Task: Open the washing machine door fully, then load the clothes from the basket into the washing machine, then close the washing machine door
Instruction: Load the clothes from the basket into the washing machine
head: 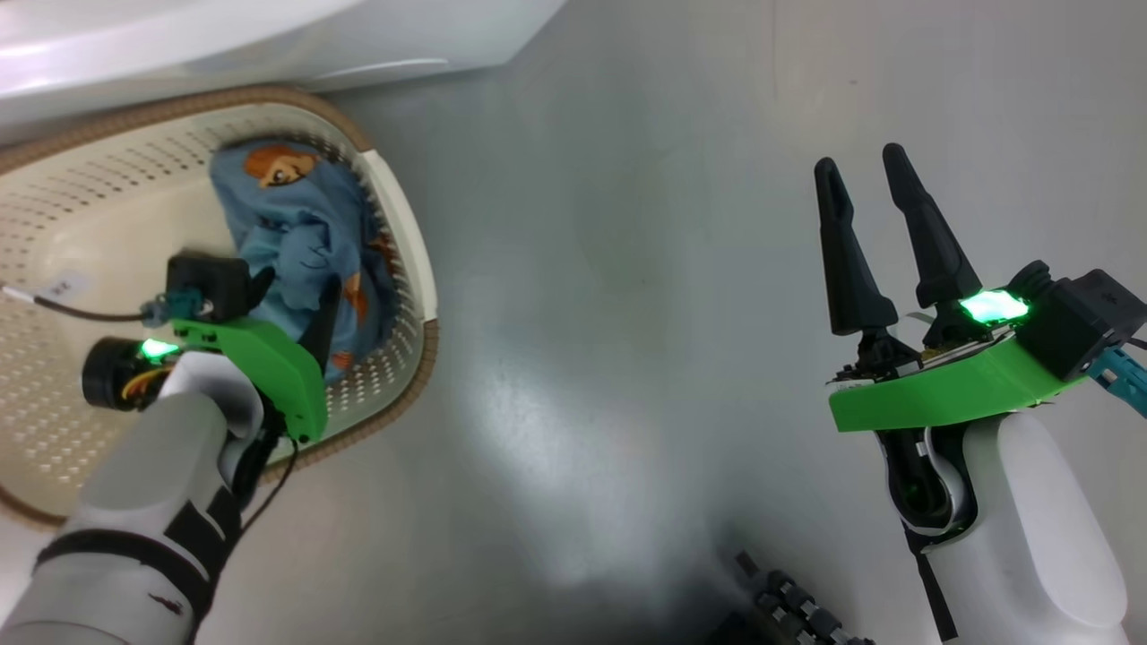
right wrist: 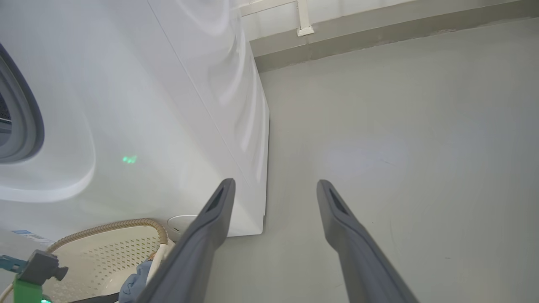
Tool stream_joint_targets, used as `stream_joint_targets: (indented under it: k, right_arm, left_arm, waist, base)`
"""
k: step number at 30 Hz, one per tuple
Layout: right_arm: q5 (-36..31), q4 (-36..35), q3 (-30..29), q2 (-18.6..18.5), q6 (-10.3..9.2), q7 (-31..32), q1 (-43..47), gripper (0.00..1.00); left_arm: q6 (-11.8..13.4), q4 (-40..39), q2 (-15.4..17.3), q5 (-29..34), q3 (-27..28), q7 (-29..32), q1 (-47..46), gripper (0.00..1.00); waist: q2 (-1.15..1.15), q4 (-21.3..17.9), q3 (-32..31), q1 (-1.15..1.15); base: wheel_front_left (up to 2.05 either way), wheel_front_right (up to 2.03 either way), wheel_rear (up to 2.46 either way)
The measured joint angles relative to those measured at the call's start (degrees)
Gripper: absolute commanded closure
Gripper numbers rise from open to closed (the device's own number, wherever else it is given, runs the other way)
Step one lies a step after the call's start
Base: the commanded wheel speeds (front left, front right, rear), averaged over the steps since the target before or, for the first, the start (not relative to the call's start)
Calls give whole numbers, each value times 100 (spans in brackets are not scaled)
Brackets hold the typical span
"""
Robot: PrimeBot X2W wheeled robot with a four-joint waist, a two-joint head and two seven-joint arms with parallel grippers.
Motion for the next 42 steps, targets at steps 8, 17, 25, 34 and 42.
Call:
stream_joint_targets:
  k: [8,17,25,34,42]
  right_arm:
    - [-1,-73,75,56,0,-1,-62,0]
    - [-36,-137,159,75,0,-1,-62,0]
    - [-42,-135,122,78,0,0,-63,0]
    - [-68,42,147,70,0,-1,-62,0]
    - [-108,225,160,-49,0,0,-24,0]
  left_arm:
    - [0,162,199,-581,-489,143,-308,0]
    - [0,209,378,-1132,-936,357,-507,100]
    - [0,182,456,-1617,-1137,264,-510,100]
    - [0,83,493,-1945,-1280,-82,-272,100]
    - [0,-380,543,-1594,-609,-85,103,100]
  waist:
    - [0,-185,225,0]
    - [0,-370,364,0]
    - [0,-320,236,0]
    - [0,-135,-202,0]
    - [0,151,-708,0]
  base:
    - [0,0,0]
    - [0,0,0]
    - [0,0,0]
    - [0,0,0]
    - [0,0,0]
